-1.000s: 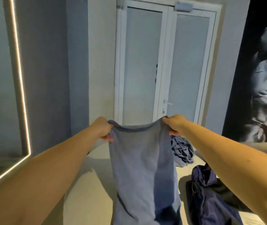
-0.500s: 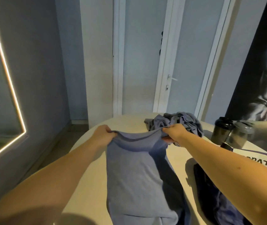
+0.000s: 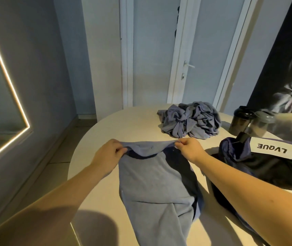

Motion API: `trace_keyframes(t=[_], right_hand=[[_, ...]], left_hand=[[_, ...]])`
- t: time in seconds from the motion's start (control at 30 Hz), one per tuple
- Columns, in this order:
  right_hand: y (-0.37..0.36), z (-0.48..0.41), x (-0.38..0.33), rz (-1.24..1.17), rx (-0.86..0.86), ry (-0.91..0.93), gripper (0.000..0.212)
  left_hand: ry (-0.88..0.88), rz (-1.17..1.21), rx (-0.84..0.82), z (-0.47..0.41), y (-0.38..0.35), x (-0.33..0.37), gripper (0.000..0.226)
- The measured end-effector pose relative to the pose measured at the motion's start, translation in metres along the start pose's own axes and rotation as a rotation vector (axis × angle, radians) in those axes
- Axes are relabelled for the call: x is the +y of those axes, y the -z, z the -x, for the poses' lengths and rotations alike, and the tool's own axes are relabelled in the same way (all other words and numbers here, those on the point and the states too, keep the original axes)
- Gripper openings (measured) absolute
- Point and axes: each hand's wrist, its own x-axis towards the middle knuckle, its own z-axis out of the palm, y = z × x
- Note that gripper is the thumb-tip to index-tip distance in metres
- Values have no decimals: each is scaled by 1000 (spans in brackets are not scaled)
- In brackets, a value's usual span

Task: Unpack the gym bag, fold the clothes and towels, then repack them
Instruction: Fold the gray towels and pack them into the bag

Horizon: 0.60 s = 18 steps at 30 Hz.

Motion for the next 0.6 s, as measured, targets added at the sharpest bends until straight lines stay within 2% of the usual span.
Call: trace_keyframes(t=[0.17, 0.27, 0.33, 0.43, 0.5, 0.6], right_hand=[[-1, 71, 2, -118, 115, 147, 23], [0, 109, 7, -234, 281, 150, 25], [2, 135, 11, -265, 320, 175, 27], [3, 186, 18, -235, 287, 138, 28], [-1, 218, 21, -330, 214, 91, 28], [-15, 248, 26, -543, 76, -3, 28]], left_hand=[[-101, 36, 51, 56, 11, 26, 15], [-95, 126, 101, 93, 20, 42, 11], [-55, 181, 135, 123, 24, 56, 12], [40, 340, 122, 173, 22, 81, 8], [122, 446, 62, 200, 11, 93, 6], [182, 456, -1, 228, -9, 101, 16]])
